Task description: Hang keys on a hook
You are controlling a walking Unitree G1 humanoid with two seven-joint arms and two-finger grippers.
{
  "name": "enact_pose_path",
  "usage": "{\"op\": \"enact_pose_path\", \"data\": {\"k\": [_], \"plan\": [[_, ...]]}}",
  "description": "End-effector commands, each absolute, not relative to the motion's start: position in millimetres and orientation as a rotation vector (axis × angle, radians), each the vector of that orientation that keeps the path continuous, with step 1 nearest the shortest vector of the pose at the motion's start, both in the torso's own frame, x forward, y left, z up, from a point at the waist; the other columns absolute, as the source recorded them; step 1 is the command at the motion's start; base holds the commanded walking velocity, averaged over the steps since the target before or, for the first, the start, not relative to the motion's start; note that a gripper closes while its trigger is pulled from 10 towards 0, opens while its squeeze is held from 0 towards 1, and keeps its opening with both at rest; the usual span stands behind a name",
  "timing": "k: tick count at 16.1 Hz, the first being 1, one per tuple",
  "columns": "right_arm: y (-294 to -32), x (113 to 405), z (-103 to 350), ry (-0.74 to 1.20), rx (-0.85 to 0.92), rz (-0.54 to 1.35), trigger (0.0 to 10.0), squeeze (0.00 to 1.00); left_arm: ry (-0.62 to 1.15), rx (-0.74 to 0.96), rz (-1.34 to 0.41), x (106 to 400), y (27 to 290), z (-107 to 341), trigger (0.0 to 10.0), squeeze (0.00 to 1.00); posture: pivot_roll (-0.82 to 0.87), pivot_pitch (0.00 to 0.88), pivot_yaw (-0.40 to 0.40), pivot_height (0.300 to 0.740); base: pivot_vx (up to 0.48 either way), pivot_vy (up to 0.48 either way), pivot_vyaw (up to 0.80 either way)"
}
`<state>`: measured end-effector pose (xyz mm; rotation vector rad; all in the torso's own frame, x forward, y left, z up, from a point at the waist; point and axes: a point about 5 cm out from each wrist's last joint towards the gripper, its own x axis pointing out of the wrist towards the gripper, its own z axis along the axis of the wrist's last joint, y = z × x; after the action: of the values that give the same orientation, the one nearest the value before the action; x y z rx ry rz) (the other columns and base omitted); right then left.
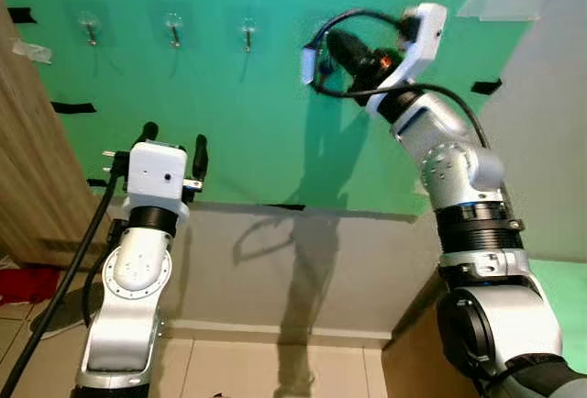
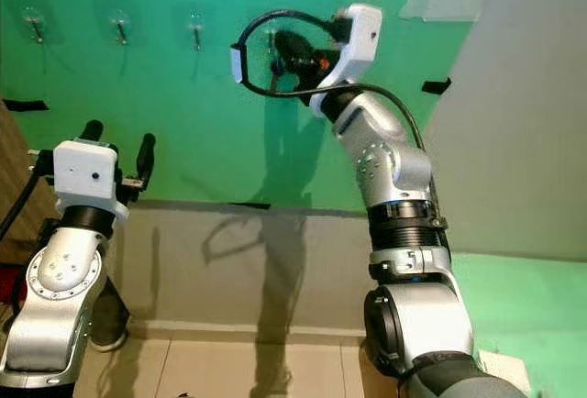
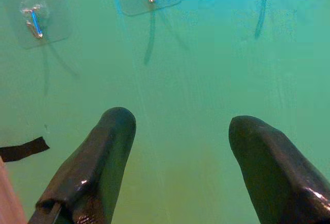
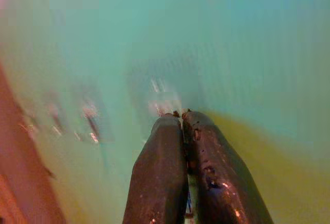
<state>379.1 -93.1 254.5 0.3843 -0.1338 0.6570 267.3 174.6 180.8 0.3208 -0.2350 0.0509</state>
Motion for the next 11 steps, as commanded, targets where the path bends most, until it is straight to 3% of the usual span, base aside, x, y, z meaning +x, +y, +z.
{"op": "enact_pose_path", "data": {"k": [1, 5, 7, 11], "plan": [[-98, 383, 235, -0.051, 0.350, 0.578, 0.0, 0.00, -0.229, 0.330, 0.047, 268, 174, 179, 10.0, 0.00, 0.15, 0.000, -0.045, 0.740, 0.000, 0.000, 0.00], [-99, 385, 226, -0.028, 0.282, 0.513, 0.0, 0.00, -0.229, 0.333, 0.051, 268, 175, 179, 10.0, 0.00, 0.15, 0.000, -0.046, 0.740, 0.000, 0.000, 0.00], [-99, 379, 242, -0.131, 0.331, 0.550, 0.0, 0.00, -0.231, 0.333, 0.051, 267, 173, 180, 10.0, 0.00, 0.17, 0.000, -0.063, 0.740, 0.000, 0.000, 0.00], [-107, 357, 211, -0.148, 0.165, 0.506, 0.0, 0.00, -0.219, 0.301, 0.070, 267, 175, 178, 10.0, 0.00, 0.17, 0.000, -0.077, 0.740, 0.000, 0.000, 0.00]]}}
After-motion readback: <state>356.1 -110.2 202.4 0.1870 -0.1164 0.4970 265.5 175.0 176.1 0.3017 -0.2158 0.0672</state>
